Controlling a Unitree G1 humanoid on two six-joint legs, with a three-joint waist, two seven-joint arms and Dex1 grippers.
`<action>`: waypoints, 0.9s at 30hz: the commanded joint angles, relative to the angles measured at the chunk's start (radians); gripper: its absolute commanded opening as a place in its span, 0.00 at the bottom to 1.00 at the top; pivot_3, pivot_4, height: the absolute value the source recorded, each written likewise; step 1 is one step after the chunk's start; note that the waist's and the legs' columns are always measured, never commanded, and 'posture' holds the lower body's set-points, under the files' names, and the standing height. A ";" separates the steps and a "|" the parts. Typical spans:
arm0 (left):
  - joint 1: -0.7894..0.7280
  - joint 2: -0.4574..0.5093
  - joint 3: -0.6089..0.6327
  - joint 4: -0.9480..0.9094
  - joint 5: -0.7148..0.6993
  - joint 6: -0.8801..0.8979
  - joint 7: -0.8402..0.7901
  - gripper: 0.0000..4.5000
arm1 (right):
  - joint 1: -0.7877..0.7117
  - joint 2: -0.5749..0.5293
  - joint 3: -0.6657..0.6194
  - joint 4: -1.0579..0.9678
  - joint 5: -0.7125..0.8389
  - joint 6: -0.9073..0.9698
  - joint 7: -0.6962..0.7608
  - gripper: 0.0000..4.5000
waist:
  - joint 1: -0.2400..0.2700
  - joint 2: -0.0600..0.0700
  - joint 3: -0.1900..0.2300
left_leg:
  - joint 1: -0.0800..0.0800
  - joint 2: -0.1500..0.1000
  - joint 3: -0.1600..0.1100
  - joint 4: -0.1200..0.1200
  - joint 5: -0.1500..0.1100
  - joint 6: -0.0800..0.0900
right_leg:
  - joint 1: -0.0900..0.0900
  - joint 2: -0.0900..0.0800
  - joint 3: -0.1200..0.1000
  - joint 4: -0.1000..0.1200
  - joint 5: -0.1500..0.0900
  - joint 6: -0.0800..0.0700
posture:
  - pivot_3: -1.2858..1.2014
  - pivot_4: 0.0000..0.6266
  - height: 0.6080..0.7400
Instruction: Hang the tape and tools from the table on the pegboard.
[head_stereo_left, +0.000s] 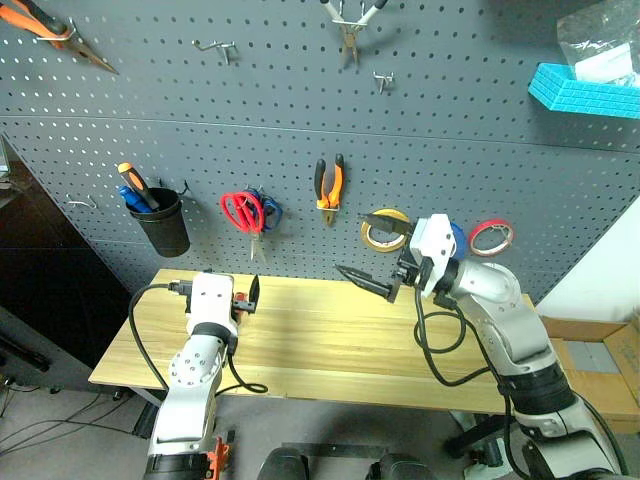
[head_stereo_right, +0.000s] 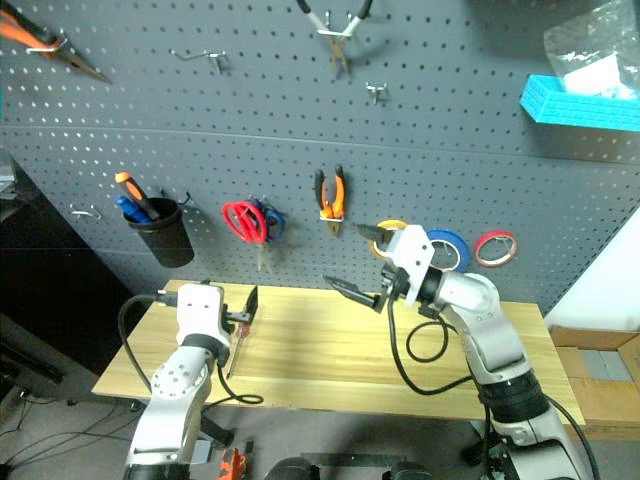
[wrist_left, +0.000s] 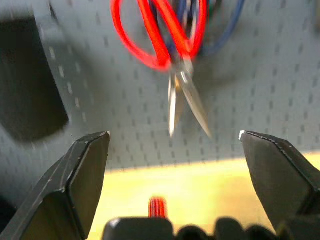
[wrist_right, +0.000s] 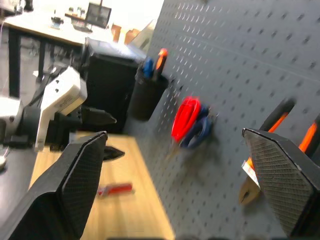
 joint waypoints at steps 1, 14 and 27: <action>-0.011 -0.001 0.007 -0.053 0.000 0.024 0.014 0.99 | 0.019 -0.015 0.031 -0.026 -0.063 -0.011 -0.012 1.00 | 0.000 0.001 0.003 | 0.000 0.000 0.000 0.000 0.000 0.000 | 0.000 0.000 0.000 0.000 0.000 0.000 | 0.57 0.10 1.00; -0.206 0.112 0.068 0.206 -0.008 0.158 0.004 0.99 | -0.018 0.107 0.207 0.088 -0.303 0.144 -0.147 1.00 | -0.002 0.004 0.028 | 0.000 0.000 0.000 0.000 0.000 0.000 | 0.000 0.000 0.000 0.000 -0.003 0.001 | 0.57 0.17 1.00; -0.334 0.175 0.093 0.421 -0.039 0.241 -0.022 0.99 | -0.164 0.175 0.252 0.166 -0.328 0.163 -0.088 1.00 | -0.008 -0.001 0.115 | -0.002 0.001 -0.001 -0.001 -0.001 0.000 | -0.002 0.000 -0.001 0.000 -0.001 -0.001 | 0.57 0.37 1.00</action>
